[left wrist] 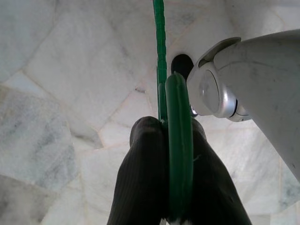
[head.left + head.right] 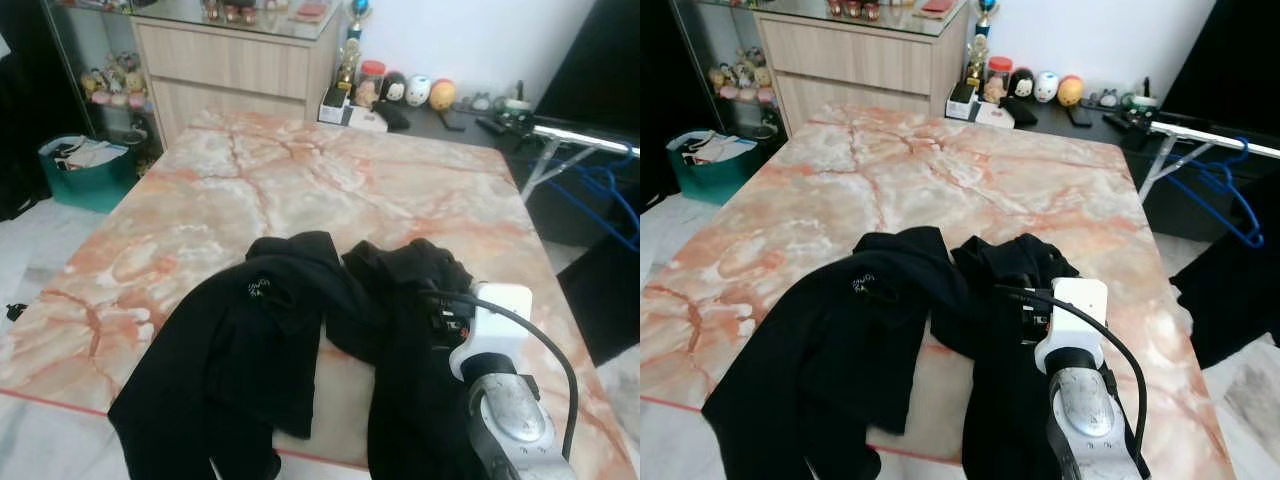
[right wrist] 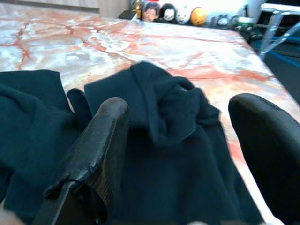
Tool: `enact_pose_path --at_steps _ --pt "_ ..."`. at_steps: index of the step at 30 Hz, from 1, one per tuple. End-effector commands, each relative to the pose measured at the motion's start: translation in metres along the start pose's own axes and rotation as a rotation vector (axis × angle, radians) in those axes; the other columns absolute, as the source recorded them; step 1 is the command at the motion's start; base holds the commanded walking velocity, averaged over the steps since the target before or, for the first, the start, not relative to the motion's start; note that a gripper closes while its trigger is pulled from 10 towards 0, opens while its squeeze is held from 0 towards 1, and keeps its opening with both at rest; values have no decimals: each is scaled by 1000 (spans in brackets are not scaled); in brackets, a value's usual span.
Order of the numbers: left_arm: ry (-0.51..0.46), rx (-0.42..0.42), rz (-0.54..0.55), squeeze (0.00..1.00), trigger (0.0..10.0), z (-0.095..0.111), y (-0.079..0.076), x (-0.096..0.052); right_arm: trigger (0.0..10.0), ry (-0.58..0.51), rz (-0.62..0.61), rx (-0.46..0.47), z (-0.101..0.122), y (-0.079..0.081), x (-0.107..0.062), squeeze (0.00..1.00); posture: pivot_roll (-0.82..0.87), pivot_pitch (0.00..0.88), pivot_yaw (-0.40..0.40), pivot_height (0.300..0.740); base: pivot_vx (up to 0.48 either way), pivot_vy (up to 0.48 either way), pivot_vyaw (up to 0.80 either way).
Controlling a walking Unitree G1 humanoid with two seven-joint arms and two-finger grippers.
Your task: Hang hanger
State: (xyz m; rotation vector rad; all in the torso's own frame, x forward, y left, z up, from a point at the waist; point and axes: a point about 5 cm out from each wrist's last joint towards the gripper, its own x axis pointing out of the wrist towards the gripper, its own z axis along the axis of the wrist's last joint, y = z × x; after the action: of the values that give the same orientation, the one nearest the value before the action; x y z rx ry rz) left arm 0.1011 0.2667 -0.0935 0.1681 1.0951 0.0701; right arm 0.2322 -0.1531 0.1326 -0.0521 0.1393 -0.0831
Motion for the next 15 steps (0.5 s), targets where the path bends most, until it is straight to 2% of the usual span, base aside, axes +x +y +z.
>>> enact_pose_path --at_steps 1,15 --pt "13 0 -2 0 10000 -2 -1 0 10000 -10 -18 -9 1 -3 2 0 74 0 -91 740 -266 0 0" --pt "13 1 -2 0 10000 -1 -1 0 10000 -21 -28 -7 2 -4 6 0 75 0 -88 740 -269 0 0"
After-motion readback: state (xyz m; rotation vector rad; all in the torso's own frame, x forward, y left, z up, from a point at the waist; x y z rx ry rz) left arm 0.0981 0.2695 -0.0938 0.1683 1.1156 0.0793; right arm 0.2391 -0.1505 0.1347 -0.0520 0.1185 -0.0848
